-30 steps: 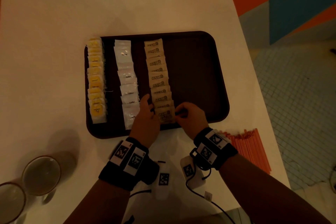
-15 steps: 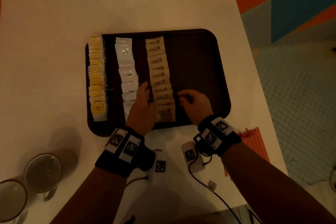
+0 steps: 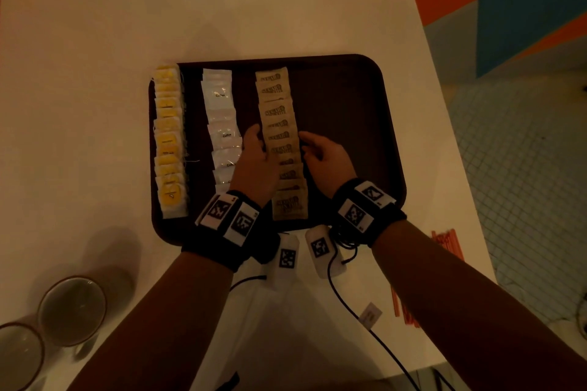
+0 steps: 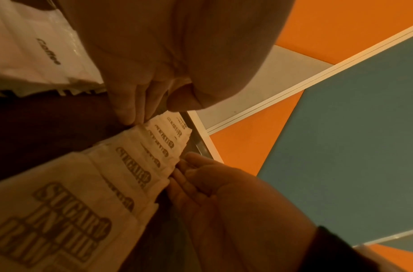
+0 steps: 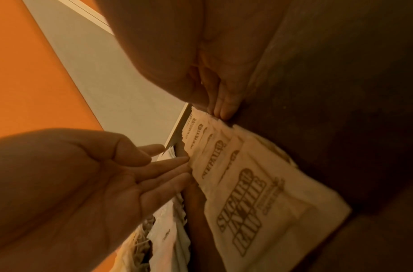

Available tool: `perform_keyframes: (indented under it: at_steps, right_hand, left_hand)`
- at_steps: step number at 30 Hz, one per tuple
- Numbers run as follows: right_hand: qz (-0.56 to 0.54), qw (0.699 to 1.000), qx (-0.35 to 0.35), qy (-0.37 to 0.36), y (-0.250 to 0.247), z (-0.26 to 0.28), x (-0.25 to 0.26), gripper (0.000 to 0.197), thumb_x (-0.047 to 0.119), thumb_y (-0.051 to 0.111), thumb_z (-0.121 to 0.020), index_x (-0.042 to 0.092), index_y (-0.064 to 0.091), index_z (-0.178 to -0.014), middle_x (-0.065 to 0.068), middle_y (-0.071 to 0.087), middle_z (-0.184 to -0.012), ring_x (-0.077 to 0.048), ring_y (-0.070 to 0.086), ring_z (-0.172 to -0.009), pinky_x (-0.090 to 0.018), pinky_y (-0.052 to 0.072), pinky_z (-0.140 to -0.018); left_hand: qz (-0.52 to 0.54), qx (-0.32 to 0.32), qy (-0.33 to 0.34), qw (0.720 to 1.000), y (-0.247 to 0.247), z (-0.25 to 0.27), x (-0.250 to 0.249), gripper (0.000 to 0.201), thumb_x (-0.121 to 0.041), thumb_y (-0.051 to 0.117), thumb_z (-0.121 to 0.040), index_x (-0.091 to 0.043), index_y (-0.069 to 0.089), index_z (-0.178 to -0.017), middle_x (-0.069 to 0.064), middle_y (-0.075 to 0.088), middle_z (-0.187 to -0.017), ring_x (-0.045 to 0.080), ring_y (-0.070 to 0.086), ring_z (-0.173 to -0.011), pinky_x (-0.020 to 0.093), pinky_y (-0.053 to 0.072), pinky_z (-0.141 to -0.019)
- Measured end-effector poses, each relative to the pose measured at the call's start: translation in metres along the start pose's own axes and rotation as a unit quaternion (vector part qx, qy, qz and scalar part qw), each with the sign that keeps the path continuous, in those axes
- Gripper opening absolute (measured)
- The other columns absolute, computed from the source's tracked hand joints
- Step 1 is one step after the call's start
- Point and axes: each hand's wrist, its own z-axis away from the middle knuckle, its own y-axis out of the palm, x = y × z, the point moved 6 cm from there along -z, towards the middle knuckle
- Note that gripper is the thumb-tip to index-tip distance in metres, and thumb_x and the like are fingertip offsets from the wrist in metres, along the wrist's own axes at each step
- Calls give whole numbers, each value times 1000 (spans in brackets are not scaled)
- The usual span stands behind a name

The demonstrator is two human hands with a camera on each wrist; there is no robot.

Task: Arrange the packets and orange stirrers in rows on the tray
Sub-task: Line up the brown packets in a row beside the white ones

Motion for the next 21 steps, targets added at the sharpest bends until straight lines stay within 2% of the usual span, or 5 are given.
perform_keyframes:
  at_steps: [3,6,10,17,21]
  right_hand:
    - [13,1000,-5,8,-2,1,-3,40,5,42,-92,18,49,-129,-8,56,-128,-11,55,-111,-23,44,-92]
    - [28,999,-24,16,-6,5,-7,39,4,42,-92,16,50,-128,-9,55,-130,-16,53,-117,-24,44,-94]
    - [26,1000,-6,3,0,12,-6,35,6,43,-92,18,57,-121,-8,60,-122,-18,58,-109,-29,49,-89]
    - [62,997,-24,32,-6,34,-24,35,5,46,-89,14,54,-122,-8,54,-123,-15,55,-108,-33,48,-96]
    - [102,994,-1,40,-6,52,-35,36,8,47,-90,15,52,-125,-6,54,-122,-13,53,-107,-20,42,-88]
  left_hand:
    - [-30,-6,14,999,-3,4,-3,61,-16,44,-94,-17,11,-145,4,45,-135,10,45,-113,26,39,-95]
    - [-33,-9,21,999,-6,11,-6,55,-11,38,-95,-17,14,-144,-2,43,-129,5,42,-107,20,37,-86]
    - [-21,3,21,1000,-4,20,-5,52,-6,37,-94,-14,18,-142,0,43,-122,3,41,-100,22,41,-82]
    - [23,36,3,999,5,50,20,47,1,35,-93,-18,29,-135,-7,45,-115,11,45,-111,34,44,-95]
    - [11,46,6,999,13,65,37,48,2,34,-93,-21,28,-135,-6,46,-119,14,47,-117,33,42,-101]
